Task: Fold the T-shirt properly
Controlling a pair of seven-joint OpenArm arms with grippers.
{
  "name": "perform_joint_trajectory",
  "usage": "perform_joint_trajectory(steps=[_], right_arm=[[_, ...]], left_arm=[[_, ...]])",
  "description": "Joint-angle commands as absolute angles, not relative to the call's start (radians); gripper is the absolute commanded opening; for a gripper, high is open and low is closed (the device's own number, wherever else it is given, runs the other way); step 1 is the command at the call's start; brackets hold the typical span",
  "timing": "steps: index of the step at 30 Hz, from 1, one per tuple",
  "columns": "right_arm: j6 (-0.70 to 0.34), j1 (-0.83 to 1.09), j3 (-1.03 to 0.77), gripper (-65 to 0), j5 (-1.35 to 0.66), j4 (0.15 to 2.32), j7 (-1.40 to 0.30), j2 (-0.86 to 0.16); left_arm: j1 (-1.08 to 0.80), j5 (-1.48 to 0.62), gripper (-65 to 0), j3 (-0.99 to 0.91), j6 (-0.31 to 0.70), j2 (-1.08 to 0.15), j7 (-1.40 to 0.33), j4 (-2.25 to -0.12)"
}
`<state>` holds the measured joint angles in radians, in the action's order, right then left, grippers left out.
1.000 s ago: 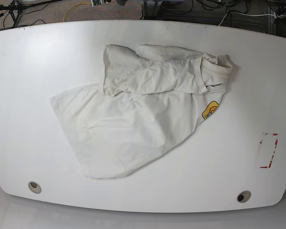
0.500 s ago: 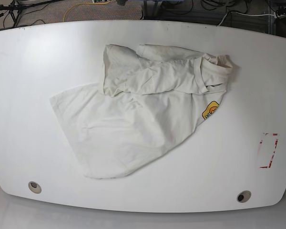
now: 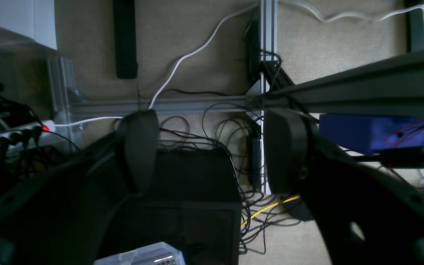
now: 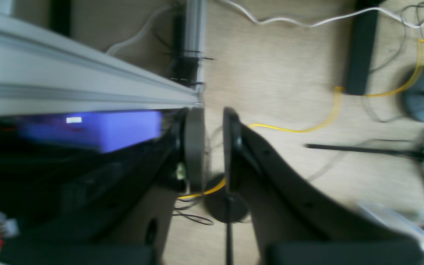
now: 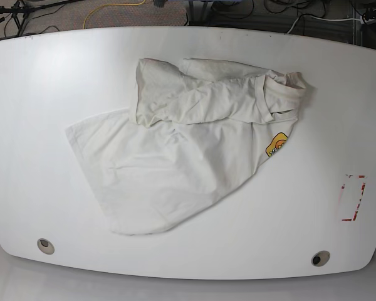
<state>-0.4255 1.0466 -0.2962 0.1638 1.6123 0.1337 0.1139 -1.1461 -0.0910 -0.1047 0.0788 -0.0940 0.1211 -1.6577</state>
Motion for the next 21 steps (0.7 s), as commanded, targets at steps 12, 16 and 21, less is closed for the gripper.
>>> perform_joint_trajectory(steps=[12,16,21], right_arm=[[-0.470,1.190,-0.298,-56.6,0.062,1.842,0.153,0.111],[-0.470,1.191,-0.298,-56.6,0.064,1.867,0.151,0.113],[-0.470,1.184,-0.298,-56.6,0.068,1.862,0.151,0.113]], left_arm=[[-1.287,-0.096,-24.0,-0.108,0.077,-0.093,0.137,-1.911],[-1.302,-0.096,-24.0,-0.108,0.077,-0.093,0.137,-1.940],[-1.302,-0.096,-24.0,-0.108,0.077,-0.093,0.137,-1.942]])
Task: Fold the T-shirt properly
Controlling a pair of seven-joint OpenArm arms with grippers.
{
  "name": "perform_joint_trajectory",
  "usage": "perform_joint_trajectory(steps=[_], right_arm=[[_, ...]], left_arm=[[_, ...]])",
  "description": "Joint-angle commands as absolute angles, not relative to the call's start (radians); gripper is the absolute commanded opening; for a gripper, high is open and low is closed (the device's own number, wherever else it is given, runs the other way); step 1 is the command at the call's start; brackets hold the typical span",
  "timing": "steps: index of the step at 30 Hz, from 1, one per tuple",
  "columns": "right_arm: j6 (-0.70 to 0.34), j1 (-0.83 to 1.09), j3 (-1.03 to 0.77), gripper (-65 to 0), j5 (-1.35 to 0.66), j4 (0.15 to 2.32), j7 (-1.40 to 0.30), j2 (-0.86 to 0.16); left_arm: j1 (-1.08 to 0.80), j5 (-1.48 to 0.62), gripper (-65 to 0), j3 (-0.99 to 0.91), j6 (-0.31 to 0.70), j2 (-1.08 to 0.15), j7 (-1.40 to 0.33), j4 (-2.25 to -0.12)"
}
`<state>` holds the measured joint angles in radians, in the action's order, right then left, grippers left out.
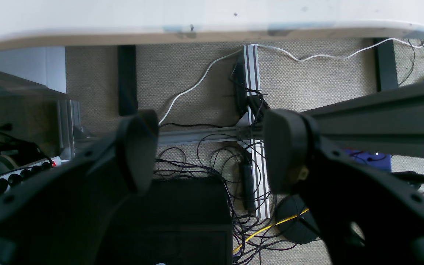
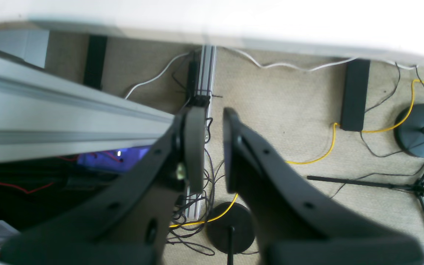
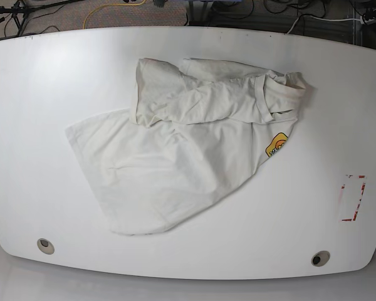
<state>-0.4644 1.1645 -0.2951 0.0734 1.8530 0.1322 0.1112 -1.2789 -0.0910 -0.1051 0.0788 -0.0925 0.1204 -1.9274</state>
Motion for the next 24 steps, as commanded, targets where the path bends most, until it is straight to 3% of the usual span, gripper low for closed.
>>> perform_joint_trajectory(steps=[1,11,24], right_arm=[[-0.470,1.181,-0.298,-56.6,0.068,1.859,0.151,0.113],[-0.470,1.127,-0.298,-56.6,0.062,1.824,0.022,0.110],[-0.470,0.970,-0.298,-56.6,0.073,1.569,0.016,0.077]], left_arm=[[-1.302,-0.096,-24.0,-0.108,0.077,-0.093,0.137,-1.940],[-1.253,-0.096,-24.0,-0.104,0.077,-0.093,0.136,-1.840],[-1.076,-0.096,-24.0,-0.099,0.079,-0.093,0.136,-1.561]])
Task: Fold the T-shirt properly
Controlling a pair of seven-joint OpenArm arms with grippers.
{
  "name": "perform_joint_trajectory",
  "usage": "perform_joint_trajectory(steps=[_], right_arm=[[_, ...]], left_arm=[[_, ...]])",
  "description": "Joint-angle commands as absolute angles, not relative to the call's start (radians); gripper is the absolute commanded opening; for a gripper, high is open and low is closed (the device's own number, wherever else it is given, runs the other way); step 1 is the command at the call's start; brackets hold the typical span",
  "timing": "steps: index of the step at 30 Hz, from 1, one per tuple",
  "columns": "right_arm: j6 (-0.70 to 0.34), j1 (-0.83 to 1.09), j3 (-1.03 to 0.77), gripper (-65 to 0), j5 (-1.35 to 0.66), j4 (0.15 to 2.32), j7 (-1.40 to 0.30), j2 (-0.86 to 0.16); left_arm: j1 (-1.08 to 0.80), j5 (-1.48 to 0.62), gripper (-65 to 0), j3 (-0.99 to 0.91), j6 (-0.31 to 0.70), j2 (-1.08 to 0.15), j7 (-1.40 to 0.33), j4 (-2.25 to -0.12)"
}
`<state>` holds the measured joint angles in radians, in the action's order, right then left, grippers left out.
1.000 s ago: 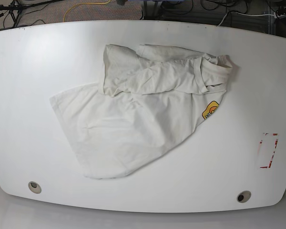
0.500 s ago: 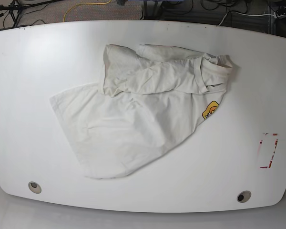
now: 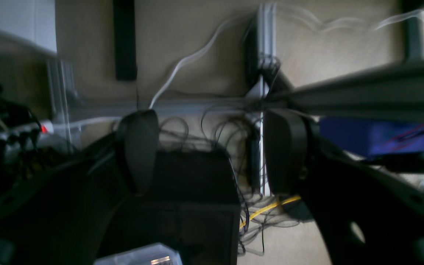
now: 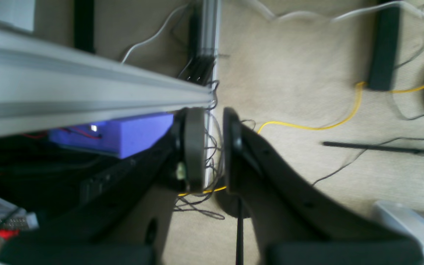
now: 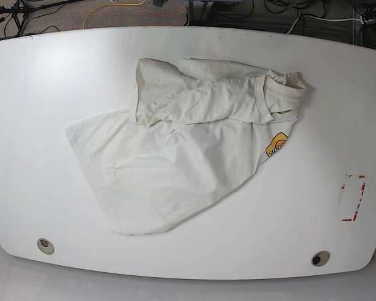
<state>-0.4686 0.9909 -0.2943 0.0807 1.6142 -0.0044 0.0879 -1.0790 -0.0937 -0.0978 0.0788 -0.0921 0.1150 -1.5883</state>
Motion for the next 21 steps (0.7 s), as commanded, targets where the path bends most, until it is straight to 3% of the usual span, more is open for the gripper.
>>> perform_joint_trajectory(steps=[1,21], right_arm=[[-0.470,0.955,-0.298,-56.6,0.073,1.541,0.016,0.076],[-0.470,0.746,-0.298,-56.6,0.074,1.205,0.016,0.016]], left_arm=[[-1.063,-0.096,-24.0,-0.099,0.079,-0.093,0.136,-1.540],[-0.820,-0.091,-24.0,-0.097,0.081,-0.093,0.136,-1.201]])
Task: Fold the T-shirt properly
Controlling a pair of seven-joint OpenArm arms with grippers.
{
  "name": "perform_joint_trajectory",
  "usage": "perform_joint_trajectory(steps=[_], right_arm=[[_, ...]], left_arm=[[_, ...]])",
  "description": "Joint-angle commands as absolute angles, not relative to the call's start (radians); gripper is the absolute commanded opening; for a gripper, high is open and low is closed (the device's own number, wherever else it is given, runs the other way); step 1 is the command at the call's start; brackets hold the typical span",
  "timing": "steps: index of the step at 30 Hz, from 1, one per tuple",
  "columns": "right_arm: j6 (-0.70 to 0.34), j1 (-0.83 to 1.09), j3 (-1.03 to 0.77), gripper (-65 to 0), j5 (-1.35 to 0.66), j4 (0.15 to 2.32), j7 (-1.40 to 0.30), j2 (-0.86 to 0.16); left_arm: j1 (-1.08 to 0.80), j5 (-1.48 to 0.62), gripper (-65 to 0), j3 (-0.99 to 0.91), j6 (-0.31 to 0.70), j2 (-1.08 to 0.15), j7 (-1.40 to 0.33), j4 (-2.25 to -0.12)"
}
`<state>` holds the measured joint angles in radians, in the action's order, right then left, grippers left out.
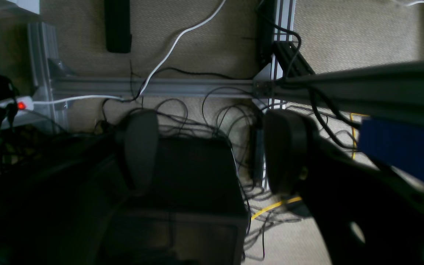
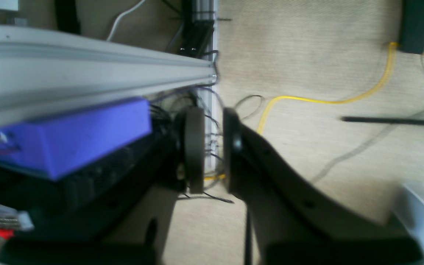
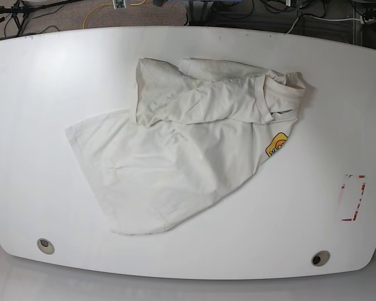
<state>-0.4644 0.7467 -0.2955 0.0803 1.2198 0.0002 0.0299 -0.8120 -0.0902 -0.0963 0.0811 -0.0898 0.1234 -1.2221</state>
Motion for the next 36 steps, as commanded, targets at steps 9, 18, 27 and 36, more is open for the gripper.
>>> perform_joint_trajectory(steps=[9,18,27,36], right_arm=[[-0.469,0.704,-0.298,-56.6,0.074,1.150,0.016,0.015],[-0.469,0.700,-0.298,-56.6,0.076,1.136,0.016,0.013],[-0.469,0.704,-0.298,-56.6,0.076,1.136,0.016,0.015],[-0.469,0.644,-0.298,-56.6,0.076,1.046,0.015,0.013]], left_arm=[[-0.771,-0.091,-24.0,-0.091,0.081,-0.093,0.136,-1.161],[-0.762,-0.091,-24.0,-0.068,0.081,-0.094,0.136,-1.153],[-0.765,-0.091,-24.0,-0.068,0.081,-0.094,0.136,-1.150],[-0.719,-0.087,-23.7,-0.054,0.081,-0.096,0.136,-1.081]])
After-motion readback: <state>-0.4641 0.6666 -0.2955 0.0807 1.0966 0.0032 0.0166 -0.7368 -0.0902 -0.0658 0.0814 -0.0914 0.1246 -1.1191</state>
